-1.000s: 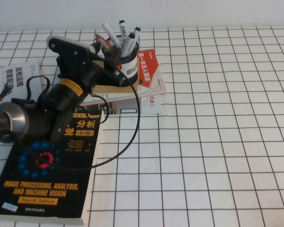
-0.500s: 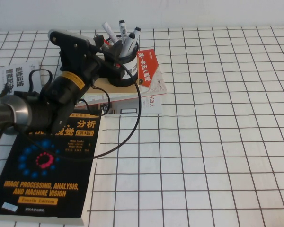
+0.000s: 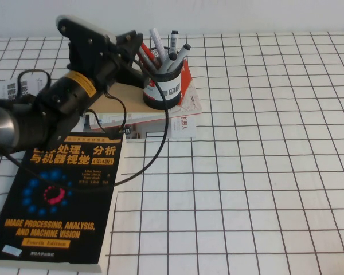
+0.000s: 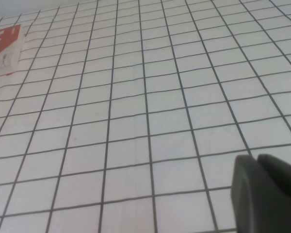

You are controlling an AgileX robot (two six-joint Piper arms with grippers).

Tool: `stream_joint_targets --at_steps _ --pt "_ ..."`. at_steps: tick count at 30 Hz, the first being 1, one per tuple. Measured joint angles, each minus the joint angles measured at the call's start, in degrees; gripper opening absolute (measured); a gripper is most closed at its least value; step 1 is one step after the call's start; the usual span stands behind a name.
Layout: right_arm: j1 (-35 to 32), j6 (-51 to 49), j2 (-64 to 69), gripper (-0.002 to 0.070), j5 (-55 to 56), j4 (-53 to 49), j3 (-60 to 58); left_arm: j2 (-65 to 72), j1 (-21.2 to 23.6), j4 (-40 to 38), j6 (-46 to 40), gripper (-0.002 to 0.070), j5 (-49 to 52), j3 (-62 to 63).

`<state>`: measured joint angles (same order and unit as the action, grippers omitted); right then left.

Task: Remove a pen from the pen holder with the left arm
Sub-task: 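Take a marker out of the pen holder and lay it on the table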

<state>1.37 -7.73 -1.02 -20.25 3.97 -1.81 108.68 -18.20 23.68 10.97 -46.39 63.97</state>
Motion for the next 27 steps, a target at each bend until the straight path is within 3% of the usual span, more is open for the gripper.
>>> stream_joint_targets --at_steps 13,18,23,27 --pt "0.00 0.00 0.00 -0.0016 0.00 0.00 0.00 -21.97 1.09 12.74 3.01 0.0020 16.46 0.00" --pt "0.00 0.00 0.00 -0.0017 0.00 0.00 0.00 -30.56 1.09 22.39 20.30 0.0020 27.11 0.00" --pt "0.00 0.00 0.00 -0.0016 0.00 0.00 0.00 -35.41 1.09 40.24 49.47 0.0020 38.28 0.00" --pt "0.00 0.00 0.00 -0.0017 0.00 0.00 0.00 -35.90 1.09 43.43 55.88 0.0020 40.13 0.00"
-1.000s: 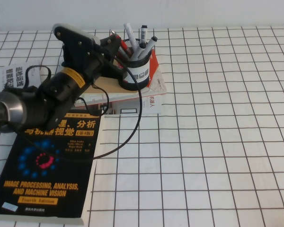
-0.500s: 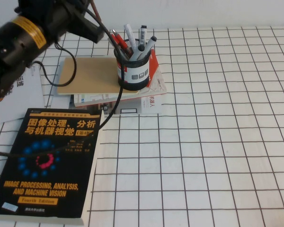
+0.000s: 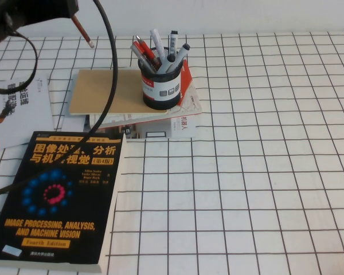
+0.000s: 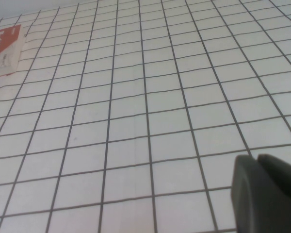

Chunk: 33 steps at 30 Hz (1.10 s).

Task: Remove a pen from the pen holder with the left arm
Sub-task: 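Take a marker out of the pen holder and lay it on the table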

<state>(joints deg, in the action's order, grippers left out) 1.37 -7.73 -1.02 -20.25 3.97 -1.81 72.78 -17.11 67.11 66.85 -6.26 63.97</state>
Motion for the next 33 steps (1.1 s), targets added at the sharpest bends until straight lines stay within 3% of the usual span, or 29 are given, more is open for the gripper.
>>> stream_joint_targets --at_steps 7,10,13,15,20,23,27,33 --pt "0.00 0.00 0.00 -0.0017 0.00 0.00 0.00 0.96 0.00 6.43 2.80 0.0020 -1.92 0.00" --pt "0.00 0.00 0.00 -0.0017 0.00 0.00 0.00 1.96 0.00 3.42 1.06 0.0020 -3.53 0.00" --pt "0.00 0.00 0.00 -0.0017 0.00 0.00 0.00 2.25 -0.40 -7.85 -10.55 0.0020 -1.93 -0.30" --pt "0.00 0.00 0.00 -0.0017 0.00 0.00 0.00 2.25 -1.51 -19.77 -24.58 0.0020 3.07 -0.30" --pt "0.00 0.00 0.00 -0.0017 0.00 0.00 0.00 2.77 -2.94 -59.98 -68.11 0.0020 19.63 -0.30" --pt "0.00 0.00 0.00 -0.0017 0.00 0.00 0.00 4.44 -2.98 -81.30 -86.50 0.0020 31.01 -0.30" --pt "0.00 0.00 0.00 -0.0016 0.00 0.00 0.00 8.09 -3.37 -98.05 -95.73 0.0020 43.76 -0.30" --pt "0.00 0.00 0.00 -0.0017 0.00 0.00 0.00 17.04 -3.15 -105.06 -96.39 0.0019 50.00 -0.30"
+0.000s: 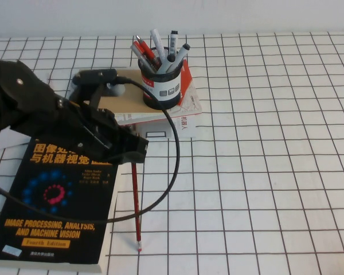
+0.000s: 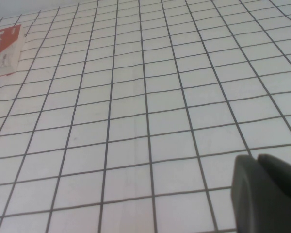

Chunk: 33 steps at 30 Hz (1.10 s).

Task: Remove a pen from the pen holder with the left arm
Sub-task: 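Take a marker out of the pen holder and lay it on the table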

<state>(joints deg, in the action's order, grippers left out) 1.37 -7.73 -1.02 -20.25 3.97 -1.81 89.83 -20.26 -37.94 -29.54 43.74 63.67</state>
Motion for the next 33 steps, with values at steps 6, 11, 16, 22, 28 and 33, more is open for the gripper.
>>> stream_joint_targets --at_steps 6,11,16,22,28,33 --pt "0.00 0.00 0.00 -0.0016 0.00 0.00 0.00 9.83 0.97 1.20 6.96 0.0020 -1.21 4.61" --pt "0.00 0.00 0.00 -0.0017 0.00 0.00 0.00 15.73 0.97 5.83 13.94 0.0022 -0.48 9.99" --pt "0.00 0.00 0.00 -0.0017 0.00 0.00 0.00 19.61 0.97 13.70 20.40 0.0021 -1.95 12.81" --pt "0.00 0.00 0.00 -0.0016 0.00 0.00 0.00 21.73 0.97 15.99 23.31 0.0020 -5.43 13.38" --pt "0.00 0.00 0.00 -0.0017 0.00 0.00 0.00 22.64 0.76 15.69 24.43 0.0121 -6.63 13.67" --pt "0.00 0.00 0.00 -0.0016 0.00 0.00 0.00 22.69 0.40 15.93 27.55 0.0267 -7.36 13.81"
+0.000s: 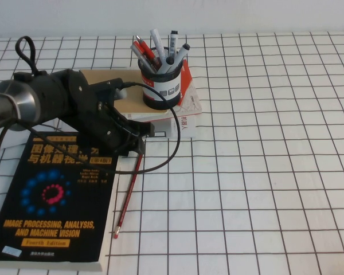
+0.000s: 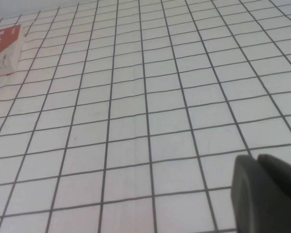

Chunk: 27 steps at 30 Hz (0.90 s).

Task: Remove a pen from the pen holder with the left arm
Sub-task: 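Take a marker out of the pen holder and lay it on the table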

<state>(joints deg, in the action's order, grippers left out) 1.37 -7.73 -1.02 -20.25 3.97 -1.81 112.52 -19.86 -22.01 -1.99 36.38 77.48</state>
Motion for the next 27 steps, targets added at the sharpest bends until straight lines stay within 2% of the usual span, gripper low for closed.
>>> stream_joint_targets --at_steps 5,12,14,18,20,23,27 --pt "0.00 0.00 0.00 -0.0017 0.00 0.00 0.00 -0.14 0.00 2.43 2.33 0.0302 -1.12 0.00" --pt "0.00 0.00 0.00 -0.0016 0.00 0.00 0.00 -6.36 0.00 12.49 4.85 0.0302 -4.10 -0.13" --pt "0.00 0.00 0.00 -0.0017 0.00 0.00 0.00 -9.89 0.00 14.66 4.85 0.0265 -7.45 -1.30" --pt "0.00 0.00 0.00 -0.0017 0.00 0.00 0.00 -19.34 -0.56 17.02 4.85 0.0096 -21.26 -10.29" --pt "0.00 0.00 0.00 -0.0017 0.00 0.00 0.00 -24.83 -0.79 18.30 4.55 0.0040 -28.62 -16.41" --pt "0.00 0.00 0.00 -0.0017 0.00 0.00 0.00 -32.15 -0.93 20.83 4.40 0.0011 -37.19 -25.67" --pt "0.00 0.00 0.00 -0.0016 0.00 0.00 0.00 -41.24 -0.93 22.81 4.26 0.0001 -40.68 -34.81"
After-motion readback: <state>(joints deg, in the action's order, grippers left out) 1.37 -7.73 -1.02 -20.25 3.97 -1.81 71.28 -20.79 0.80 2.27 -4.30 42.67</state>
